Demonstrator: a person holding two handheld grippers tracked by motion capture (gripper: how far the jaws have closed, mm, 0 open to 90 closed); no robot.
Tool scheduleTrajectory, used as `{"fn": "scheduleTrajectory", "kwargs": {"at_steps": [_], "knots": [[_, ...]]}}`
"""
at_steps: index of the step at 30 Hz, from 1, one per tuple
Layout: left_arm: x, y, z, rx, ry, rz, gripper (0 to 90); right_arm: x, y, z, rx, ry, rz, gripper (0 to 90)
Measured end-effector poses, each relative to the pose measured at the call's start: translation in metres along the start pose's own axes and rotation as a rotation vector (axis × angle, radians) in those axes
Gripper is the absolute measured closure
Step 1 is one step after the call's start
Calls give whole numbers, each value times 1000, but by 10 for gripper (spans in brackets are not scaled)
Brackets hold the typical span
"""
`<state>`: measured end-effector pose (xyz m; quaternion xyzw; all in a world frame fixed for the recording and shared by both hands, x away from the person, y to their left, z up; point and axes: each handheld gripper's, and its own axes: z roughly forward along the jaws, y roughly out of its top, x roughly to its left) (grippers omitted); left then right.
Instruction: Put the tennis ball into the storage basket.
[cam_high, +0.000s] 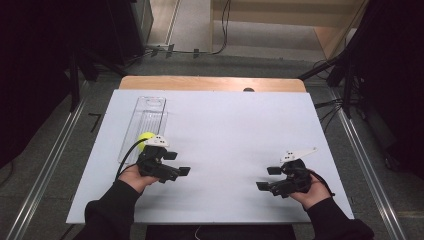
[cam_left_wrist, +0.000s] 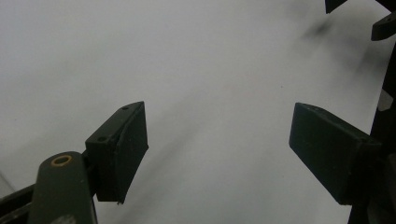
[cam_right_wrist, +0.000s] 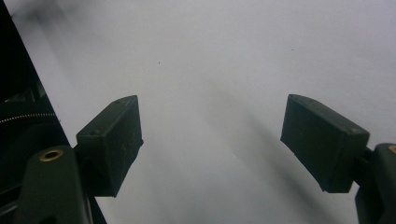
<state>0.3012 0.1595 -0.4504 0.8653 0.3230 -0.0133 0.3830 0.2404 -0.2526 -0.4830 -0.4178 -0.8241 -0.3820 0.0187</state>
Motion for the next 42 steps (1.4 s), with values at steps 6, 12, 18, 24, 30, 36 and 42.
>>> {"fn": "scheduleTrajectory", "kwargs": {"at_steps": [6,12,18,24,30,36,42], "knots": [[-2,-7,-3,0,-8,17,202,0,0,0,-3,0,2,184],[-2,-14,-7,-3,-8,15,202,0,0,0,-5,-1,0,184],[-1,-20,-11,-7,-17,14,202,-1,0,0,-3,0,1,184],[-2,-27,-15,-2,-15,22,202,-1,0,0,-3,-2,1,184],[-2,-34,-20,-9,-17,24,202,-1,0,-1,-3,-2,3,184],[-2,-40,-25,-5,-4,23,202,-1,0,-1,-4,-5,5,185],[-1,-46,-31,-9,2,20,202,-1,0,-1,-5,-4,3,184]]}}
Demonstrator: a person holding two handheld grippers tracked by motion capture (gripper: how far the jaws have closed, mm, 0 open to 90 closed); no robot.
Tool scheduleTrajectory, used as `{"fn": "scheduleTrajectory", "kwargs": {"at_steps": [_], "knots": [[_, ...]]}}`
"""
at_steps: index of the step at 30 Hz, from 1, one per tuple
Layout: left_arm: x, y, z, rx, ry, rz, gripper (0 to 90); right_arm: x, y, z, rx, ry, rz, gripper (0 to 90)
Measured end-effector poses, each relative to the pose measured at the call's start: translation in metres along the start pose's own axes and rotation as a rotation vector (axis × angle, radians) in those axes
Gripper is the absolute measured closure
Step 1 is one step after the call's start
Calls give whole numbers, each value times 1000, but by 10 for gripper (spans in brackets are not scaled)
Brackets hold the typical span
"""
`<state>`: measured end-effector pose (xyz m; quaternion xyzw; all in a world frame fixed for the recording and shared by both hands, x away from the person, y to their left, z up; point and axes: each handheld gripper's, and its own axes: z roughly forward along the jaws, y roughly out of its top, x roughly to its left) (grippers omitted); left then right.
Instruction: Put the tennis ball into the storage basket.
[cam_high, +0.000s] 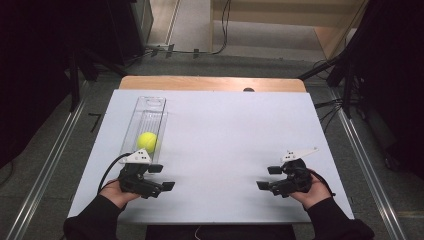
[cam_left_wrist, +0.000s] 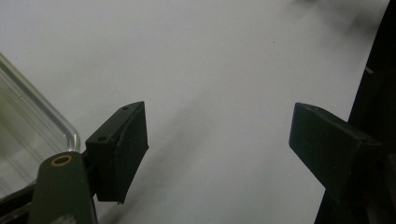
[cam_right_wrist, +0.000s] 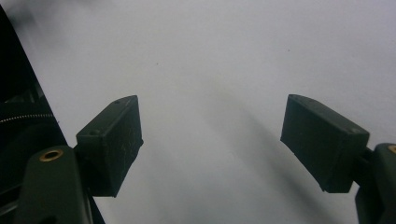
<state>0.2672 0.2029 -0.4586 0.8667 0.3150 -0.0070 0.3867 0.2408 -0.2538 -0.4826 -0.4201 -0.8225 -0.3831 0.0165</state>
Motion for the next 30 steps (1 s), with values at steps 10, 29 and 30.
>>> {"fn": "scheduleTrajectory", "kwargs": {"at_steps": [10,29,30], "knots": [[2,-7,-5,8,11,-6,202,0,0,0,0,-2,1,184],[3,-7,-5,4,11,-7,202,0,0,0,2,-4,-2,185],[3,-7,-5,3,11,-9,202,0,0,0,1,-4,-2,184]]}}
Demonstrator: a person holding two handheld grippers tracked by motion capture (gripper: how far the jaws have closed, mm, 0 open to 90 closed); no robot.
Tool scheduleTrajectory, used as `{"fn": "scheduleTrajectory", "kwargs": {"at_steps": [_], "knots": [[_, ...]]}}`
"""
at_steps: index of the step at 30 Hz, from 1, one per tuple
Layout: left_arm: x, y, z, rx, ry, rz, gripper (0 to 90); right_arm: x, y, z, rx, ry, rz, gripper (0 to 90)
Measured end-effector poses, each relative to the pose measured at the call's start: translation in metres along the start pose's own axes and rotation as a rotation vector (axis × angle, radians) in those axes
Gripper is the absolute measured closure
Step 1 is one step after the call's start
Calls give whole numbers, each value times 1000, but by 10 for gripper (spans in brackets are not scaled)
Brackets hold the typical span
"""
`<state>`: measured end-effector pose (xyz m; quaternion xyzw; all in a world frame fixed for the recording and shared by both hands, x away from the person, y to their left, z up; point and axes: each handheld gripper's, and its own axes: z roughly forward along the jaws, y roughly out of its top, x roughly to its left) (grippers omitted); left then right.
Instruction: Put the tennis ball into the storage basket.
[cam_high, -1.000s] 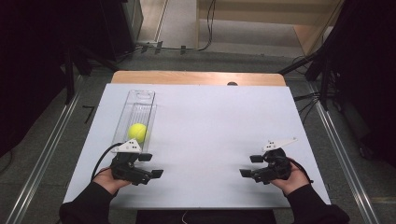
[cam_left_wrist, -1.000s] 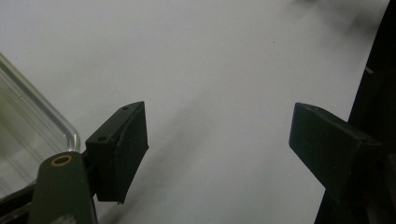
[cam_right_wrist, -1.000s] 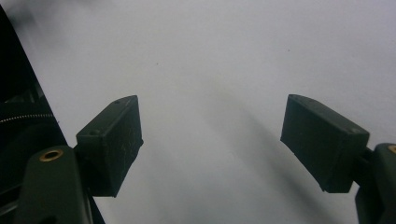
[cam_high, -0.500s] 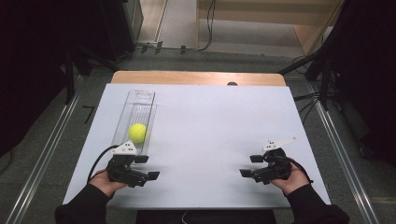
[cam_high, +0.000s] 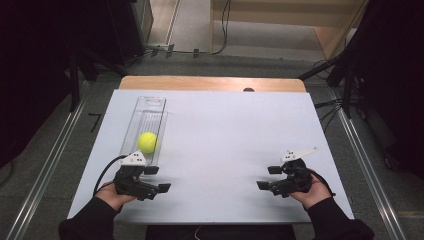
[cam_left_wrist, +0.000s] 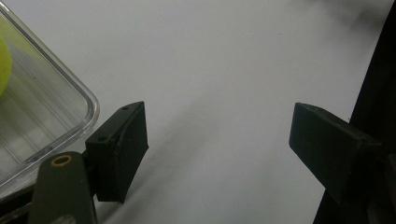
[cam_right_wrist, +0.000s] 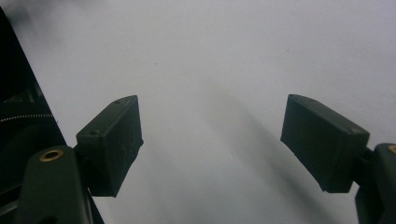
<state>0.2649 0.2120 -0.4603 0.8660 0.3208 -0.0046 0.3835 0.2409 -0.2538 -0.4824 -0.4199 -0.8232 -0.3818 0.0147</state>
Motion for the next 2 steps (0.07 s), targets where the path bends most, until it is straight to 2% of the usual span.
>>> {"fn": "scheduleTrajectory", "kwargs": {"at_steps": [2], "knots": [[0,0,0,0,0,-1,202,0,0,0,0,1,-1,184]]}}
